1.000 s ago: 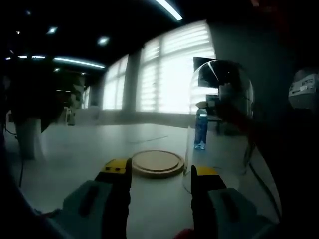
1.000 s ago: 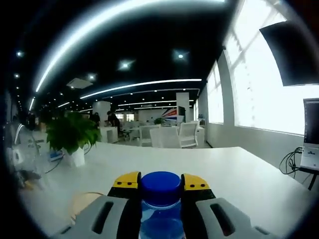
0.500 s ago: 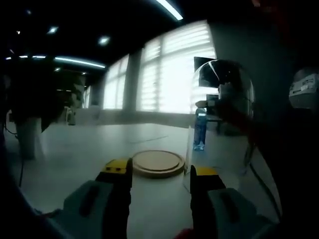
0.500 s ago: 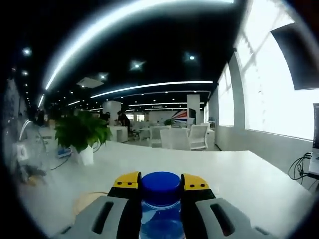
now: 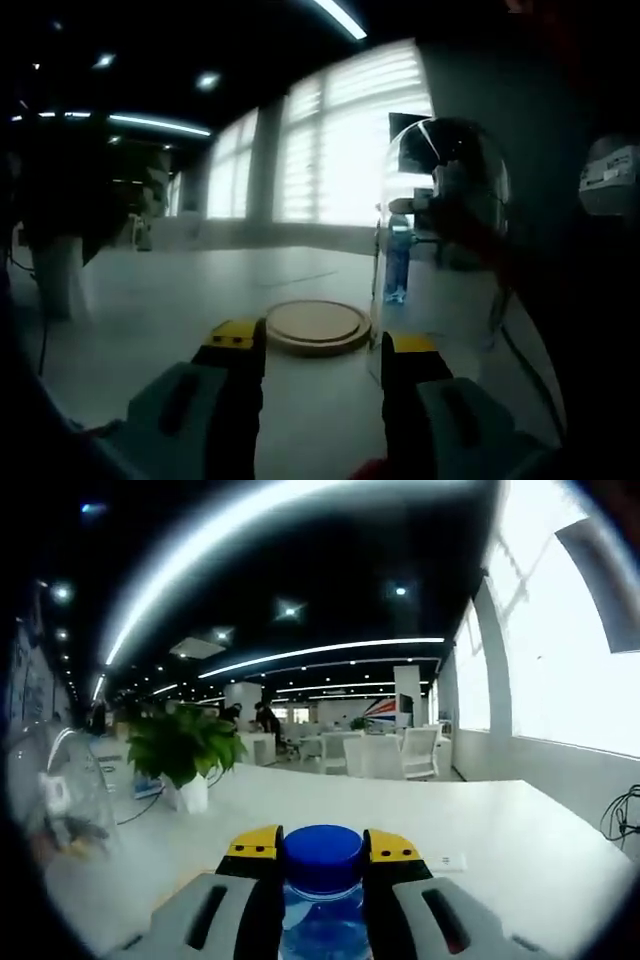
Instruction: Open the cover put in the Mizone put the cover back on
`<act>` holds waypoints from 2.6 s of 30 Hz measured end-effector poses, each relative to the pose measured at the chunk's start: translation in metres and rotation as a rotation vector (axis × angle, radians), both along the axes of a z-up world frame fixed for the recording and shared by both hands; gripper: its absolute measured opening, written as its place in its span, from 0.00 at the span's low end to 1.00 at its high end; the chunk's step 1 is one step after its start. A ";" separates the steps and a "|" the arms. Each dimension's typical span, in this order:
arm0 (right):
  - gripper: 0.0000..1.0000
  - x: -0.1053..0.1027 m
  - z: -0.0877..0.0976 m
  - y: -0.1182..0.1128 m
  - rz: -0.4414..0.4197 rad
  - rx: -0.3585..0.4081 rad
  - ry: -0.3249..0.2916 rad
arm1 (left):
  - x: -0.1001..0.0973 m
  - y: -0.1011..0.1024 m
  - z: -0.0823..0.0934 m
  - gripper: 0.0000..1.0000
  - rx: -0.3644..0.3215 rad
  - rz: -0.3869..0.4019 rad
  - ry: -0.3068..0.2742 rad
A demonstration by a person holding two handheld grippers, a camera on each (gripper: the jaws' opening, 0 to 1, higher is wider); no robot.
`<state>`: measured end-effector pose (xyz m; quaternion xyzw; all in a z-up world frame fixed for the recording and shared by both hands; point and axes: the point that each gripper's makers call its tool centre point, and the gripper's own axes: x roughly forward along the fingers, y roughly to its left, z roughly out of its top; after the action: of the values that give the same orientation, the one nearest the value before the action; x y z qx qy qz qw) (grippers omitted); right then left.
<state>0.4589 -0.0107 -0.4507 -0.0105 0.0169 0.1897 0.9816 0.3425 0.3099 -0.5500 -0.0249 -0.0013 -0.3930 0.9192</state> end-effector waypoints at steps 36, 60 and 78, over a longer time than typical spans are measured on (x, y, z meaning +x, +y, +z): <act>0.23 0.004 0.001 0.054 0.220 0.003 0.013 | 0.002 0.001 -0.002 0.38 0.007 0.011 0.001; 0.23 0.013 0.022 0.091 0.320 -0.040 -0.002 | 0.002 -0.001 -0.006 0.38 0.032 0.011 0.006; 0.23 0.021 0.033 0.139 0.455 -0.036 0.003 | 0.000 -0.001 -0.001 0.38 0.007 0.003 0.001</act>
<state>0.4801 0.1280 -0.4182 -0.0312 0.0187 0.4057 0.9133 0.3427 0.3091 -0.5509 -0.0220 0.0004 -0.3914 0.9199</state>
